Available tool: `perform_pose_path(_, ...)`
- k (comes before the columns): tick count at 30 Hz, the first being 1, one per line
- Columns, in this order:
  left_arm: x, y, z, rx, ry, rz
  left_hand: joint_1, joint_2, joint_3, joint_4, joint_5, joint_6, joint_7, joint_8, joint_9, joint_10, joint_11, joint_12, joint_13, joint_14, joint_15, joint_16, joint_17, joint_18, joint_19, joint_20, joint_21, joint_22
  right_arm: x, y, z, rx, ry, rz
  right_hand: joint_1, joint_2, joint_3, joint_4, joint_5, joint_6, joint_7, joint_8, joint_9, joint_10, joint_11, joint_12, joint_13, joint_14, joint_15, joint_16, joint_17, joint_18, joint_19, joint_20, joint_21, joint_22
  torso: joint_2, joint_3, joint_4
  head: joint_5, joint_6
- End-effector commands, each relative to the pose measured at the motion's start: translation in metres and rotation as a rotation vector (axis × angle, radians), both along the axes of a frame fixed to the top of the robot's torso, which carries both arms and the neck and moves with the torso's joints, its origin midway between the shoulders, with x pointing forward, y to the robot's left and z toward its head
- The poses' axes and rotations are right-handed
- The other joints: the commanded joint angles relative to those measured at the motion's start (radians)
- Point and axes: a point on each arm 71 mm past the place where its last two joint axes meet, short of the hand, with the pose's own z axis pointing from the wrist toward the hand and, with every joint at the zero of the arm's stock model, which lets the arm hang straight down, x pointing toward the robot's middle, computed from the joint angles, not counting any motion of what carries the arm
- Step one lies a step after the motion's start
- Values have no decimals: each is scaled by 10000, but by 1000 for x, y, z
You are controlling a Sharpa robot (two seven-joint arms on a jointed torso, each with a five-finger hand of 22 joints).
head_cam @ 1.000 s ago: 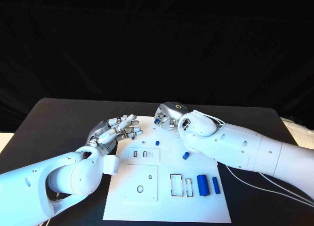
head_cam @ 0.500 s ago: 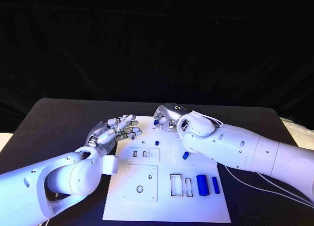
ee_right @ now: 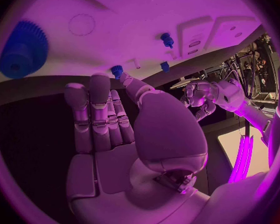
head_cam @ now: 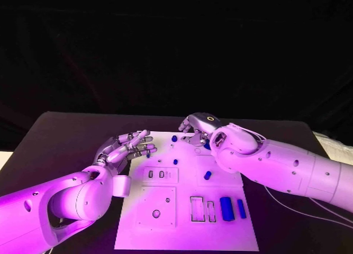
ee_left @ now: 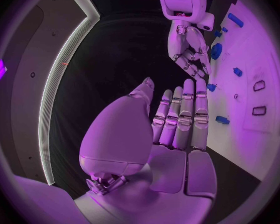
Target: Assemble the parts on the task board
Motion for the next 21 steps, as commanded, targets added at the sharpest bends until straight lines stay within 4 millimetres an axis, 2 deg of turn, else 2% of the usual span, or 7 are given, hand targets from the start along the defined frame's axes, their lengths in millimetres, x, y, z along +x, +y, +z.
perform_pose_path(1, 0, 0, 1, -127, -71, -147, 8, 65, -9, -77, 19, -66, -4, -51, -8, -77, -2, -28, -8, -41, 0, -42, 9, 110, 75, 25, -68, -11, -5, -14, 6, 534, 390, -308, -50, -65, 11, 144, 68, 123, -27, 27, 3, 550, -115, 203, 64, 189, -60, 624, 677, -226, 348, -44, 406, 625, -10, 31, -83, -40, 26)
perform_pose_path(5, 1, 1, 1, -118, -65, -131, 8, 65, -9, -77, 19, -66, -4, -51, -8, -77, -2, -28, -8, -41, 0, -42, 9, 110, 75, 25, -68, -11, -9, -44, 11, 769, 1178, -906, -352, -536, -372, 379, 583, 18, -160, -52, -36, 2373, -446, 1065, 525, 541, -306, 2058, 2259, -506, 1192, -232, 1407, 2213, -48, 49, -162, -73, 52)
perform_pose_path(9, 1, 1, 1, -116, -59, -127, 11, 68, -11, -85, 19, -67, -6, -52, -8, -79, -2, -28, -9, -44, 1, -45, 11, 109, 75, 26, -73, -14, -10, -70, 10, 684, 1875, -1514, -490, -841, -1523, 772, 1311, -226, -368, -17, -32, 3351, -708, 2470, 1908, 746, -523, 4149, 4707, -862, 2093, -521, 2582, 4125, -86, 69, -253, -46, 46)
perform_pose_path(10, 1, 2, 1, -115, -58, -127, 11, 68, -11, -85, 19, -67, -6, -52, -8, -79, -2, -28, -9, -44, 1, -45, 11, 109, 75, 26, -73, -14, -9, -76, 9, 629, 2006, -1640, -508, -857, -1753, 851, 1341, -298, -373, -30, -37, 3441, -691, 2911, 2356, 784, -525, 4510, 5177, -923, 2234, -514, 2755, 4445, -87, 76, -264, -42, 49)
perform_pose_path(12, 1, 2, 1, -113, -56, -121, 11, 68, -11, -85, 19, -67, -6, -52, -8, -79, -2, -28, -9, -44, 1, -45, 11, 109, 75, 26, -73, -14, -9, -84, 7, 520, 2240, -1876, 55, -535, -2961, 1326, 1435, -536, -348, 12, -18, 2995, -708, 6239, 6130, 703, -385, 5257, 6042, -1017, 2398, -449, 3130, 5045, -85, 96, -303, -19, 54)
perform_pose_path(14, 2, 2, 0, -112, -54, -119, 11, 68, -11, -85, 19, -67, -6, -52, -8, -79, -2, -28, -9, -44, 1, -45, 11, 109, 75, 26, -73, -14, -9, -89, 4, 433, 2387, -2016, 267, -390, -3281, 1688, 1478, -547, -267, 57, -2, 2680, -656, 7339, 7497, 703, -360, 5471, 6309, -1050, 2447, -376, 3240, 5239, -88, 106, -326, -8, 49)
perform_pose_path(21, 2, 1, 0, -131, -46, -162, 19, 72, -10, -97, 19, -68, -10, -52, -7, -80, -4, -27, -8, -49, 2, -49, 14, 109, 76, 26, -78, -17, -7, -90, -5, 171, 2661, -2192, 647, -385, -3659, 2310, 1468, -578, -231, 100, 1, 2634, -533, 8745, 9285, 724, -346, 5766, 6698, -1099, 2555, -309, 3409, 5555, -95, 108, -301, -47, 61)
